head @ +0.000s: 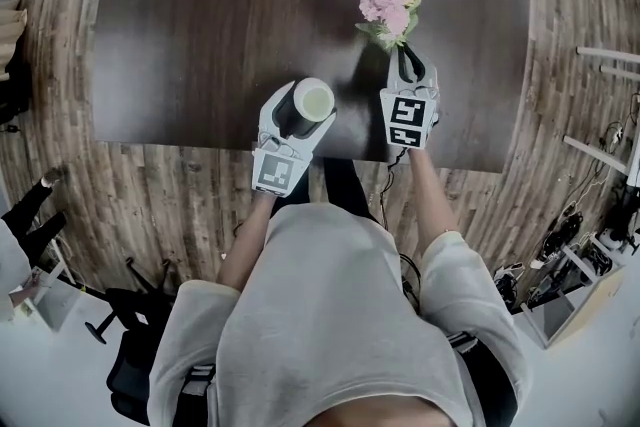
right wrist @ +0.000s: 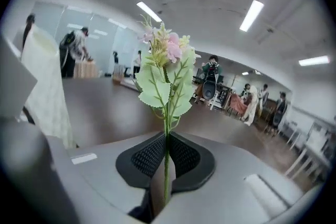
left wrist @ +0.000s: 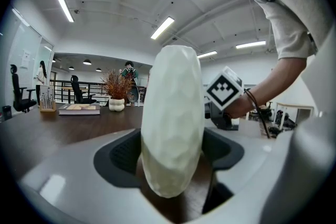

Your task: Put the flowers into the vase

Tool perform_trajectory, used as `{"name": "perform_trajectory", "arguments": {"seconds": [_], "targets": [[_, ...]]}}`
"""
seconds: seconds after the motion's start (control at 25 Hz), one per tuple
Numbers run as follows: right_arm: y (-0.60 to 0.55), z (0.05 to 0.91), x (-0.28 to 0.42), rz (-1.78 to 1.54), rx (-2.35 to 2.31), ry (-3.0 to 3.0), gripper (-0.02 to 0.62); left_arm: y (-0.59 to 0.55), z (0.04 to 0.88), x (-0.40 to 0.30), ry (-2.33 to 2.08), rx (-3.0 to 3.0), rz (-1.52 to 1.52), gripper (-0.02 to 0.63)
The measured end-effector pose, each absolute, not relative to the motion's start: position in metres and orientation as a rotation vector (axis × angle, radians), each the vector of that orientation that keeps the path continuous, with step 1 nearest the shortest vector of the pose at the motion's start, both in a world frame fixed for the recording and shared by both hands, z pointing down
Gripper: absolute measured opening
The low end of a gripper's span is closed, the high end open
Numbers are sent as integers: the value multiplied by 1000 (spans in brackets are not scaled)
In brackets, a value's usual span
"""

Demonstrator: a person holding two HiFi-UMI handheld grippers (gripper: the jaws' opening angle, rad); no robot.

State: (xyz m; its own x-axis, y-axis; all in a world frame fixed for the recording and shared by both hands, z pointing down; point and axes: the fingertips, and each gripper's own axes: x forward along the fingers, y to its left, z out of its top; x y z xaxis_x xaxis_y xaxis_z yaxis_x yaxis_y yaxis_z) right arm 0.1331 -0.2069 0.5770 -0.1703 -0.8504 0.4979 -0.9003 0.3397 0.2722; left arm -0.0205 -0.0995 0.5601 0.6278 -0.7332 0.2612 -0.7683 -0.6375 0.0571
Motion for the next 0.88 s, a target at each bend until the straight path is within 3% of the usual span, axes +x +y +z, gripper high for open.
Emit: {"name": "perform_trajectory", "arguments": {"seconds": [0.36,0.88], "targets": [[-208,514,105,672,1632,-2555,23,-101,563,-22,-1266,2694,320,353],[-179,365,26,494,1291,-3046,23,-108,570,-16,-1281,2682,331,353]]}}
